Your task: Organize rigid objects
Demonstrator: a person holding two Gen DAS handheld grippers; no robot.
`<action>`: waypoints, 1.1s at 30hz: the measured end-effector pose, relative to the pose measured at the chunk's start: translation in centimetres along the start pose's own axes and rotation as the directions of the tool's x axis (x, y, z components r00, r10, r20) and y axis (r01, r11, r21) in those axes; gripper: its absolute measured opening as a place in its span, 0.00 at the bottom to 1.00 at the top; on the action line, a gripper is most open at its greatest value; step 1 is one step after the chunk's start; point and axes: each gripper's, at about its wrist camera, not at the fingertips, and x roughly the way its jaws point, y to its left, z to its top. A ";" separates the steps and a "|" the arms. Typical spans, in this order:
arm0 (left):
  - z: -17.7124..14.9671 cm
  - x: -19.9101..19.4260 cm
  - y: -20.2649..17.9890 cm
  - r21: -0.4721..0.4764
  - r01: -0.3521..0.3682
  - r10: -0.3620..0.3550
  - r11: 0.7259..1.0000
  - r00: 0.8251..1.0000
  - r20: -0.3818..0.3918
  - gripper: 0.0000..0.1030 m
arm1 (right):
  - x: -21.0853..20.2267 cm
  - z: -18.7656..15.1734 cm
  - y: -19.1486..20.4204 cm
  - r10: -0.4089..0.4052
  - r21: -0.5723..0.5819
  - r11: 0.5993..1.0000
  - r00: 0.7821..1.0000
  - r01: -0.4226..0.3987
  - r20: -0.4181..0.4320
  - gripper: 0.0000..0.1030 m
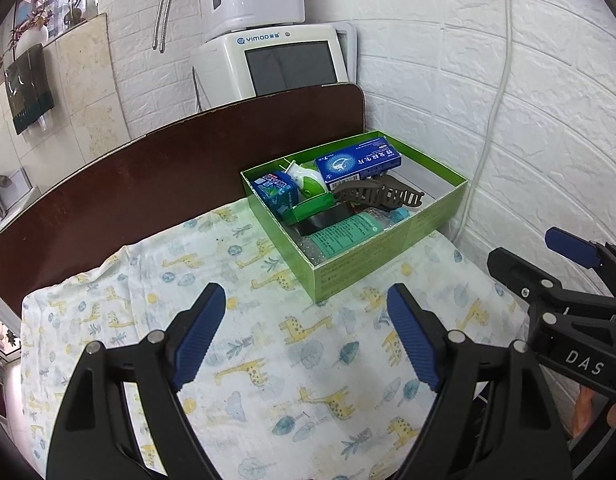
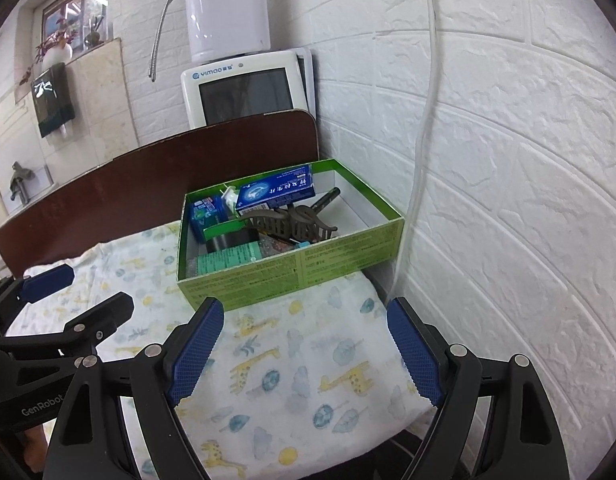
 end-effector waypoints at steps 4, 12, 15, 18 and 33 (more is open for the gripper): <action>-0.1 0.0 0.1 -0.005 0.000 0.000 1.000 1.000 0.000 0.80 | 0.1 0.0 -0.1 -0.001 0.007 1.000 1.000 0.001 -0.002 0.82; -0.1 0.0 0.1 -0.011 0.005 -0.005 1.000 1.000 0.000 0.80 | 0.3 -0.1 0.0 0.000 0.001 1.000 1.000 0.000 -0.008 0.82; -0.2 0.0 0.0 -0.011 0.004 -0.004 1.000 1.000 0.000 0.80 | 0.4 -0.1 0.0 0.000 0.000 1.000 1.000 0.000 -0.011 0.82; -0.2 0.0 -0.1 -0.011 0.006 -0.006 1.000 1.000 0.002 0.80 | 0.4 -0.1 0.1 0.000 -0.001 1.000 1.000 0.000 -0.012 0.82; -0.3 0.3 -0.6 0.001 0.020 -0.020 1.000 1.000 0.000 0.80 | 0.6 -0.2 0.1 -0.007 0.000 1.000 1.000 0.007 -0.019 0.82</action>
